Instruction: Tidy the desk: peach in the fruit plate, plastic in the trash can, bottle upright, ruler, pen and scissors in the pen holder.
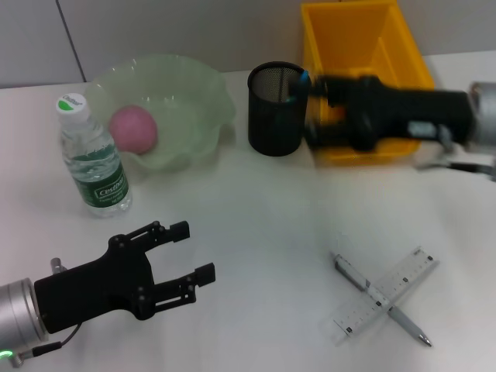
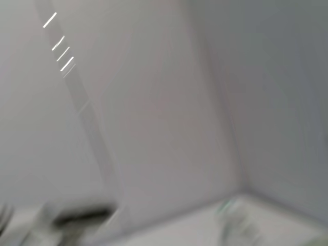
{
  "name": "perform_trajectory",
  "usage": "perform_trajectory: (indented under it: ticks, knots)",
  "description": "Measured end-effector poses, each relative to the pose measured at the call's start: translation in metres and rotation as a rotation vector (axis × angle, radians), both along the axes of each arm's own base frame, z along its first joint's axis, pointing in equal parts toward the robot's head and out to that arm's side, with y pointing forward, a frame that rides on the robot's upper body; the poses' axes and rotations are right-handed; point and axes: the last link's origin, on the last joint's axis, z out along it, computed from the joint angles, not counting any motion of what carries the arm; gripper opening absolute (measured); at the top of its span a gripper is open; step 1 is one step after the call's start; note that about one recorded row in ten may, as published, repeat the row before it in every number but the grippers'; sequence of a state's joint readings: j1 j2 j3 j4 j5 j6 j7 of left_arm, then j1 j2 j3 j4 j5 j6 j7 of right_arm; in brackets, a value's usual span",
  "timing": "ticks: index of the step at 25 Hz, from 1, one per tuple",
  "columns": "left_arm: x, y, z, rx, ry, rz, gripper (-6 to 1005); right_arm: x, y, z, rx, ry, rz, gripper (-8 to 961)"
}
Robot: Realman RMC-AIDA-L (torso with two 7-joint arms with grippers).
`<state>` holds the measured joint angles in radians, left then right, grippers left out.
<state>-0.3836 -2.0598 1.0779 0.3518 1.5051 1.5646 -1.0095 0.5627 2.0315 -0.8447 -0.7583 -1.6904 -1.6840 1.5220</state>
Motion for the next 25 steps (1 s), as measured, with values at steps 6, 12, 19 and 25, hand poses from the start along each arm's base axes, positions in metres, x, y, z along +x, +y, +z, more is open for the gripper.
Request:
perform_trajectory:
  ticks: [6,12,19,25]
  knots:
    - [-0.002,-0.001,0.002,-0.01,0.007,0.004,811,-0.001,-0.02,0.017,-0.173,-0.304,0.205,809]
    - [-0.004,-0.004,-0.001,-0.043,0.024,0.023,811,-0.011,-0.022,0.02,-0.311,-0.554,0.323,800]
    - [-0.002,-0.004,-0.007,-0.071,0.039,0.021,811,-0.026,-0.019,-0.008,-0.388,-0.824,0.502,789]
    - [-0.006,-0.001,-0.008,-0.059,0.061,0.046,810,-0.029,-0.02,-0.034,-0.393,-0.965,0.617,780]
